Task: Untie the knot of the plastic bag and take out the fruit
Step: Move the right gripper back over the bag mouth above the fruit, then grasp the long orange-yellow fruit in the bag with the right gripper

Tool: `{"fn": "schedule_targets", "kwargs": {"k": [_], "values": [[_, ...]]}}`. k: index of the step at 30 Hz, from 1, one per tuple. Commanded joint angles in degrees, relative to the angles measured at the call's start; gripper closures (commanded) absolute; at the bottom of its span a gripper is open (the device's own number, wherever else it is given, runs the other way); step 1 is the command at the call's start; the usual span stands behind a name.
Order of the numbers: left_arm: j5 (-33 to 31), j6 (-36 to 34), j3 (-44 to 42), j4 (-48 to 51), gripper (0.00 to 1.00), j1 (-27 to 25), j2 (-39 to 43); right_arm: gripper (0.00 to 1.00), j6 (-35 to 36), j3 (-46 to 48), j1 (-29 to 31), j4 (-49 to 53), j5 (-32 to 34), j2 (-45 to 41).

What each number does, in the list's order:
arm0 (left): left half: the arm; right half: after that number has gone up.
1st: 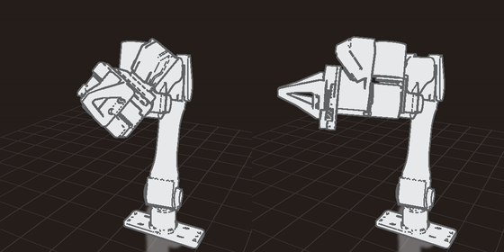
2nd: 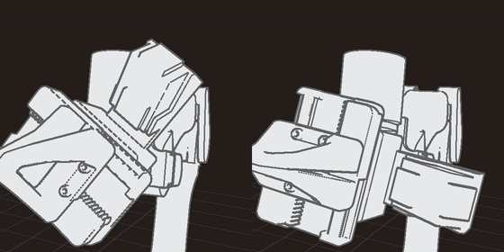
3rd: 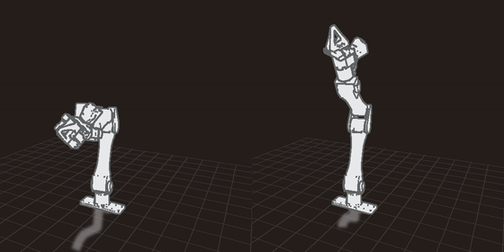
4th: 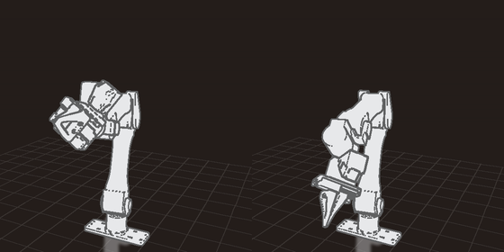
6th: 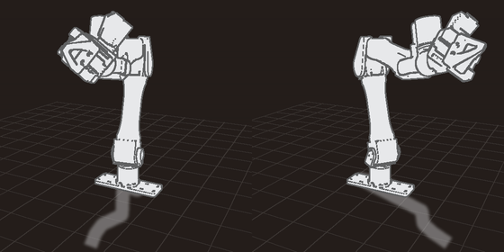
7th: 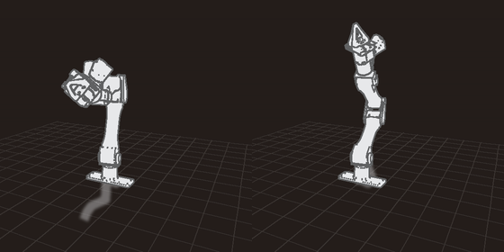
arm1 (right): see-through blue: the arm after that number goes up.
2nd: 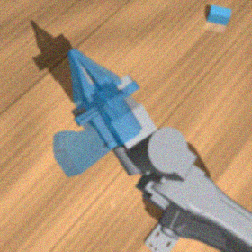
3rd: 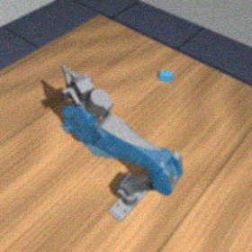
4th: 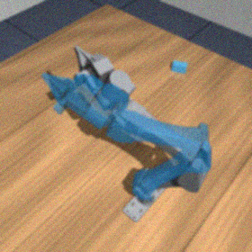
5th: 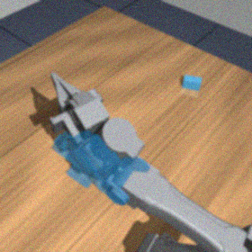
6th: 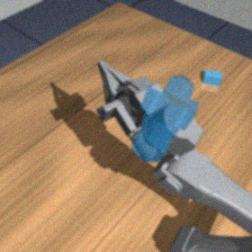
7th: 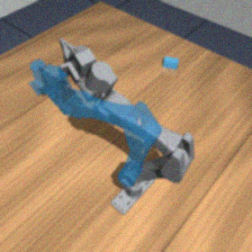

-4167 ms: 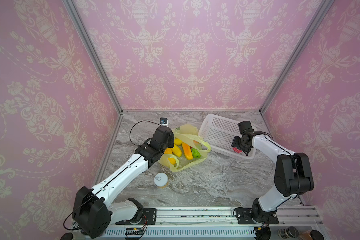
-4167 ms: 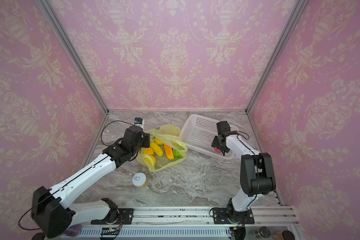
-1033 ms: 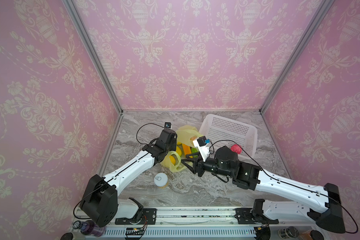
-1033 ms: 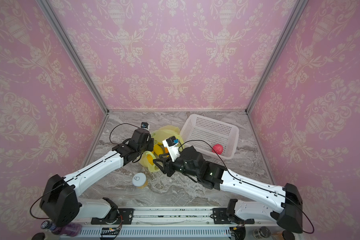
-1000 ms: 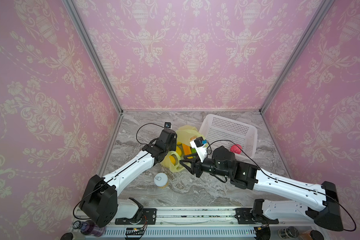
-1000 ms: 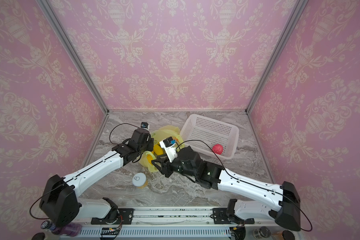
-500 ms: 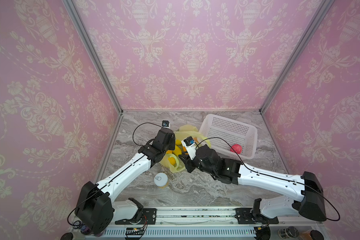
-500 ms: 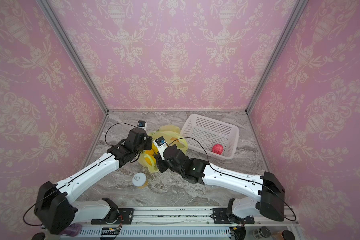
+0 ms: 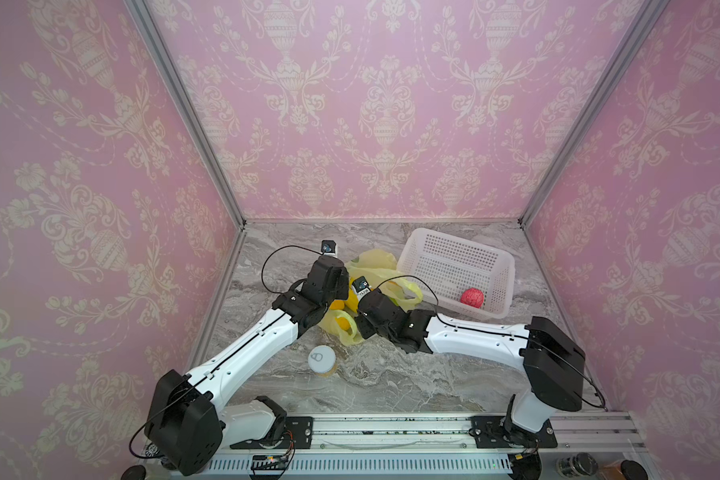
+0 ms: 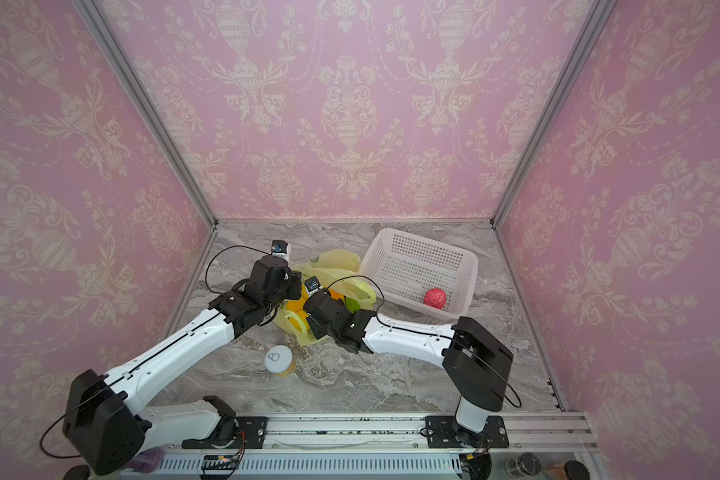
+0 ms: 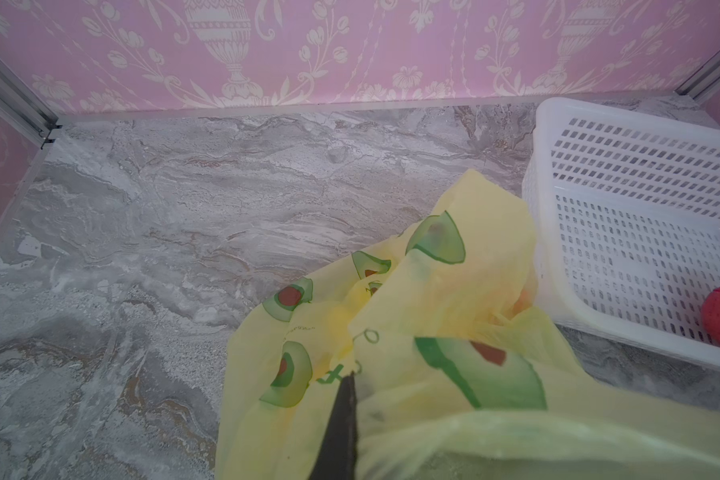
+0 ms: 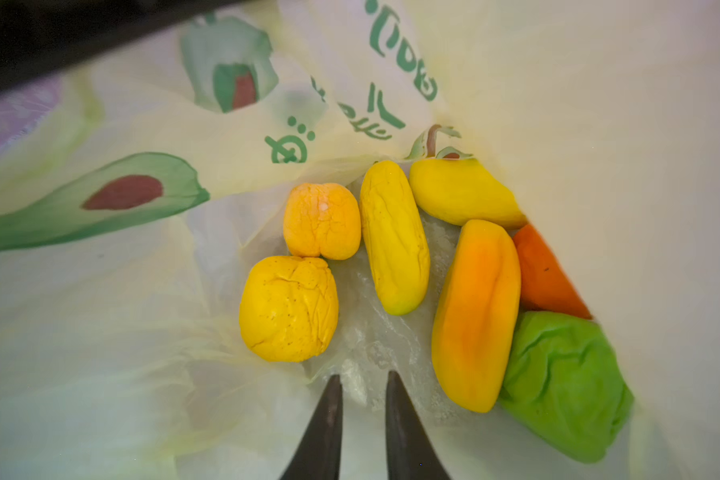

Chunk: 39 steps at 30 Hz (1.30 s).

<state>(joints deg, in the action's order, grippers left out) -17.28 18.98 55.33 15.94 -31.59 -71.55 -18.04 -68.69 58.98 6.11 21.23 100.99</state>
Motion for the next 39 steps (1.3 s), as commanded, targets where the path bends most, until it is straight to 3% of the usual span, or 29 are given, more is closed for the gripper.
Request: {"fn": "schedule_targets", "kwargs": {"k": [1, 17, 23, 26, 33, 39], "values": [[-0.56, -0.01, -0.57, 0.07, 1.0, 0.39, 1.32, 0.76, -0.79, -4.15, -0.77, 4.29, 5.75, 4.3], [-0.49, 0.0, -0.49, 0.13, 1.0, 0.39, 1.26, 0.27, -2.01, -8.21, -3.58, 9.97, 13.69, 14.13], [-0.61, 0.0, -0.57, 0.05, 1.0, 0.39, 1.46, 0.19, -1.58, -12.29, -4.27, 12.46, 14.09, 18.56], [-0.62, 0.0, -0.5, 0.05, 1.0, 0.39, 1.33, 0.21, -1.56, -14.37, -4.57, 13.3, 13.28, 20.67], [-0.39, 0.1, -0.5, 0.01, 1.0, 0.39, 1.33, 0.55, -2.0, -15.26, -5.02, 13.05, 10.73, 20.41], [-0.56, 0.18, -0.57, 0.05, 1.0, 0.39, 1.73, 0.75, -2.68, -10.08, -4.92, 10.5, 8.01, 12.99]]}}
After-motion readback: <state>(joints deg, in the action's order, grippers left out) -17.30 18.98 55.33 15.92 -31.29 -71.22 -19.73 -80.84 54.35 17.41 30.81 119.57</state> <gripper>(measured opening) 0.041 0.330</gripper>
